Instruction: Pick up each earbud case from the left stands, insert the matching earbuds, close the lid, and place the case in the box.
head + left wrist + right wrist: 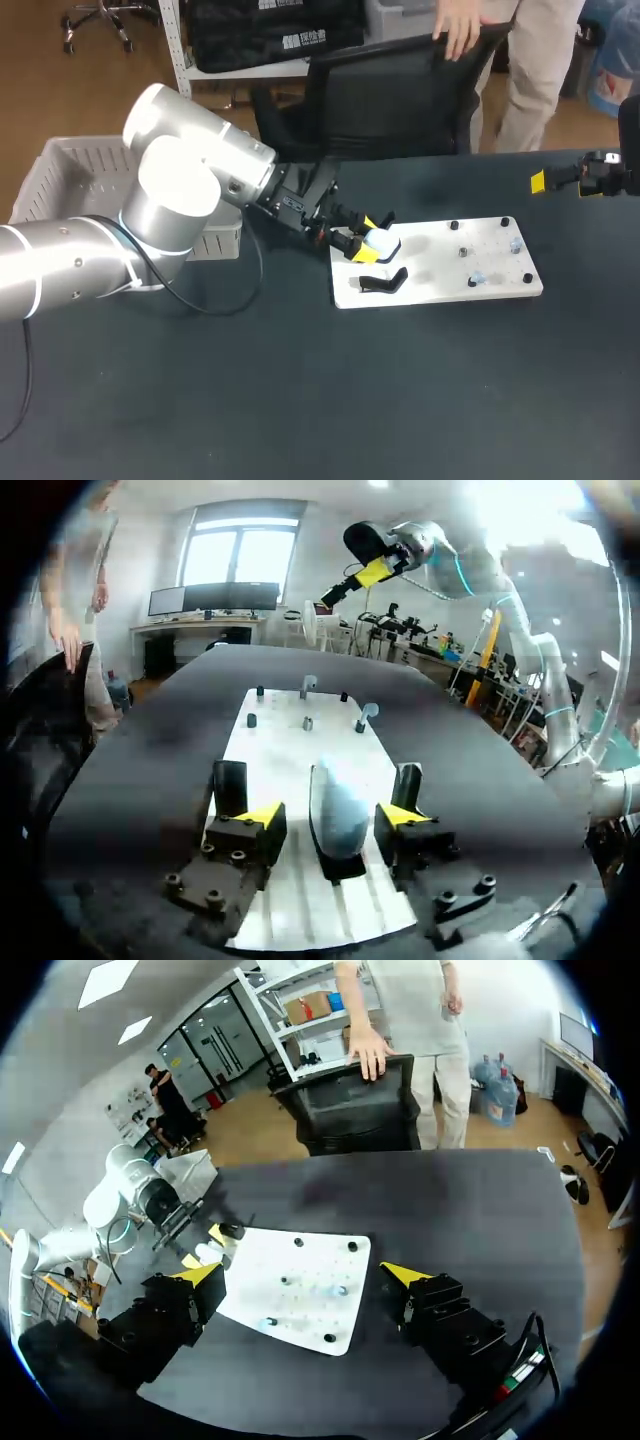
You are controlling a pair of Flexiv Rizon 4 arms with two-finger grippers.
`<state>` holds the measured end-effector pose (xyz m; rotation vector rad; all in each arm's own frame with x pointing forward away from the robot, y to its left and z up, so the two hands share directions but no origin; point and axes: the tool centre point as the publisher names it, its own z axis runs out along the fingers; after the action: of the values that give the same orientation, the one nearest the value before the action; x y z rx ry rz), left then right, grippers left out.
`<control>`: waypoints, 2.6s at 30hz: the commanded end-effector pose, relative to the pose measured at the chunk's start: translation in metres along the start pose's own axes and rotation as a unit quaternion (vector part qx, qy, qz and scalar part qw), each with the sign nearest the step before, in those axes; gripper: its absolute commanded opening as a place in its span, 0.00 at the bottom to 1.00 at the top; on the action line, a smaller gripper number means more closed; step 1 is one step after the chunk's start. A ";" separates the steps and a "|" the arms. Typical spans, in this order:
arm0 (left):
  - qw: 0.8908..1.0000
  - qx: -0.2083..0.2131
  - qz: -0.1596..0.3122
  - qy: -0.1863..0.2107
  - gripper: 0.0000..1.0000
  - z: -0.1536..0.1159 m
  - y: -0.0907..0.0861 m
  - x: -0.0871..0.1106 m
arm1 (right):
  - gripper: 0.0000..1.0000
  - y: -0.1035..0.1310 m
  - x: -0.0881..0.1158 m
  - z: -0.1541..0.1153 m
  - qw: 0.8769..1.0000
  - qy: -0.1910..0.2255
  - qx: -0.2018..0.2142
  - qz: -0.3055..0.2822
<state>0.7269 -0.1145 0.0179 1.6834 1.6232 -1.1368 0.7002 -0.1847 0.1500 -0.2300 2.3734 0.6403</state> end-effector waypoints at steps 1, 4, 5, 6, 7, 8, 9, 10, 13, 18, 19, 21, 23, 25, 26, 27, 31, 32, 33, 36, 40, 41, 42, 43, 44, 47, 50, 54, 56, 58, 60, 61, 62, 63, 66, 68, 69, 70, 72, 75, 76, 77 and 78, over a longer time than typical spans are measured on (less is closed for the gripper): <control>1.000 -0.003 0.001 -0.003 0.56 0.003 -0.001 0.003 | 1.00 0.000 0.000 0.000 1.000 0.000 0.000 0.000; 1.000 -0.003 0.002 -0.005 0.47 0.004 -0.002 0.003 | 1.00 0.000 0.000 0.000 1.000 0.000 0.000 0.000; 1.000 -0.003 0.002 -0.005 0.45 0.004 -0.002 0.003 | 1.00 0.000 0.000 0.000 1.000 0.000 0.000 0.000; 1.000 -0.003 0.002 -0.005 0.43 0.004 -0.003 0.004 | 1.00 0.000 0.000 0.000 1.000 0.000 0.000 0.000; 1.000 -0.003 0.002 -0.006 0.43 0.004 -0.003 0.004 | 1.00 0.000 0.000 0.000 1.000 0.000 0.000 0.000; 1.000 -0.004 0.003 -0.006 0.42 0.004 -0.003 0.004 | 1.00 0.000 0.000 0.000 1.000 0.000 0.000 0.000; 1.000 -0.004 0.003 -0.007 0.41 0.005 -0.004 0.004 | 1.00 0.000 0.000 0.000 1.000 0.000 0.000 0.000; 1.000 -0.005 0.003 -0.007 0.39 0.005 -0.004 0.005 | 1.00 0.000 0.000 0.000 1.000 0.000 0.000 0.000; 1.000 -0.009 0.005 -0.011 0.34 0.004 -0.006 0.006 | 1.00 0.000 0.000 0.000 1.000 0.000 0.000 0.000; 1.000 -0.016 0.013 -0.020 0.24 -0.001 -0.010 0.003 | 1.00 0.000 0.000 0.000 1.000 0.000 0.000 0.000; 1.000 -0.016 0.015 -0.021 0.21 -0.002 -0.011 0.002 | 1.00 0.000 0.000 0.000 1.000 0.000 0.000 0.000; 0.999 -0.016 0.017 -0.021 0.00 -0.002 -0.011 0.002 | 1.00 0.000 0.000 0.000 1.000 0.000 0.000 0.000; 0.999 -0.016 0.018 -0.022 0.00 -0.002 -0.011 0.002 | 1.00 0.000 0.000 0.000 1.000 0.000 0.000 0.000; 0.999 -0.015 0.020 -0.023 0.00 -0.003 -0.012 0.000 | 1.00 0.000 0.000 0.000 1.000 0.000 0.000 0.000; 0.999 -0.014 0.022 -0.026 0.00 -0.004 -0.014 -0.001 | 1.00 0.000 0.000 0.000 1.000 0.000 0.000 0.000; 0.999 -0.014 0.024 -0.027 0.00 -0.005 -0.015 -0.002 | 1.00 0.000 0.000 0.000 1.000 0.000 0.000 0.000; 0.998 -0.022 0.043 -0.037 0.00 -0.013 -0.022 -0.012 | 1.00 0.000 0.000 0.000 1.000 0.000 0.000 0.000; 0.998 -0.024 0.050 -0.038 0.00 -0.015 -0.024 -0.015 | 1.00 0.000 0.000 0.000 1.000 0.000 0.000 0.000; 0.997 -0.028 0.057 -0.039 0.00 -0.017 -0.026 -0.018 | 1.00 0.000 0.000 0.000 1.000 0.000 0.000 0.000; 0.994 -0.046 0.083 -0.050 0.00 -0.024 -0.031 -0.030 | 1.00 0.000 0.000 0.000 1.000 0.000 0.000 0.000; 0.989 -0.056 0.114 -0.070 0.00 -0.028 -0.038 -0.044 | 1.00 0.000 0.000 0.000 1.000 0.000 0.000 0.000; 0.988 -0.057 0.122 -0.082 0.00 -0.029 -0.040 -0.048 | 1.00 0.000 0.000 0.000 1.000 0.000 0.000 0.000; 0.987 -0.056 0.123 -0.090 0.00 -0.030 -0.042 -0.051 | 1.00 0.000 0.000 0.000 1.000 0.000 0.000 0.000; 0.986 -0.057 0.126 -0.094 0.00 -0.031 -0.043 -0.053 | 1.00 0.000 0.000 0.000 1.000 0.000 0.000 0.000; 0.985 -0.061 0.131 -0.098 0.00 -0.032 -0.045 -0.056 | 1.00 0.000 0.000 0.000 1.000 0.000 0.000 0.000; 0.982 -0.069 0.134 -0.111 0.00 -0.035 -0.048 -0.062 | 1.00 0.000 0.000 0.000 1.000 0.000 0.000 0.000; 0.981 -0.080 0.131 -0.120 0.00 -0.039 -0.050 -0.065 | 1.00 0.000 0.000 0.000 1.000 0.000 0.000 0.000; 0.980 -0.077 0.128 -0.129 0.00 -0.043 -0.054 -0.067 | 1.00 0.000 0.000 0.000 1.000 0.000 0.000 0.000; 0.980 -0.074 0.128 -0.133 0.00 -0.044 -0.055 -0.068 | 1.00 0.000 0.000 0.000 1.000 0.000 0.000 0.000; 0.980 -0.074 0.128 -0.133 0.00 -0.044 -0.055 -0.068 | 1.00 0.000 0.000 0.000 1.000 0.000 0.000 0.000; 0.980 -0.074 0.128 -0.133 0.00 -0.044 -0.055 -0.068 | 1.00 0.000 0.000 0.000 1.000 0.000 0.000 0.000; 0.980 -0.074 0.128 -0.133 0.00 -0.044 -0.055 -0.068 | 1.00 0.000 0.000 0.000 1.000 0.000 0.000 0.000; 0.980 -0.074 0.128 -0.133 0.00 -0.044 -0.055 -0.068 | 1.00 0.000 0.000 0.000 1.000 0.000 0.000 0.000; 0.980 -0.074 0.128 -0.133 0.00 -0.044 -0.055 -0.068 | 1.00 0.000 0.000 0.000 1.000 0.000 0.000 0.000; 0.980 -0.074 0.128 -0.133 0.00 -0.044 -0.055 -0.068 | 1.00 0.000 0.000 0.000 1.000 0.000 0.000 0.000; 0.980 -0.074 0.128 -0.133 0.00 -0.044 -0.055 -0.068 | 1.00 0.000 0.000 0.000 1.000 0.000 0.000 0.000; 0.980 -0.074 0.128 -0.133 0.00 -0.044 -0.055 -0.068 | 1.00 0.000 0.000 0.000 1.000 0.000 0.000 0.000; 0.980 -0.074 0.128 -0.133 0.00 -0.044 -0.055 -0.068 | 1.00 0.000 0.000 0.000 1.000 0.000 0.000 0.000; 0.980 -0.074 0.128 -0.133 0.00 -0.044 -0.055 -0.068 | 1.00 0.000 0.000 0.000 1.000 0.000 0.000 0.000; 0.980 -0.074 0.128 -0.133 0.00 -0.044 -0.055 -0.068 | 1.00 0.000 0.000 0.000 1.000 0.000 0.000 0.000; 0.980 -0.074 0.128 -0.133 0.00 -0.044 -0.055 -0.068 | 1.00 0.000 0.000 0.000 1.000 0.000 0.000 0.000; 0.980 -0.074 0.128 -0.133 0.00 -0.044 -0.055 -0.068 | 1.00 0.000 0.000 0.000 1.000 0.000 0.000 0.000; 0.980 -0.074 0.128 -0.133 0.00 -0.044 -0.055 -0.068 | 1.00 0.000 0.000 0.000 1.000 0.000 0.000 0.000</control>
<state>0.6897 -0.1059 0.1079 1.5276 1.2559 -1.0430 0.7002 -0.1847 0.1500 -0.2300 2.3734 0.6403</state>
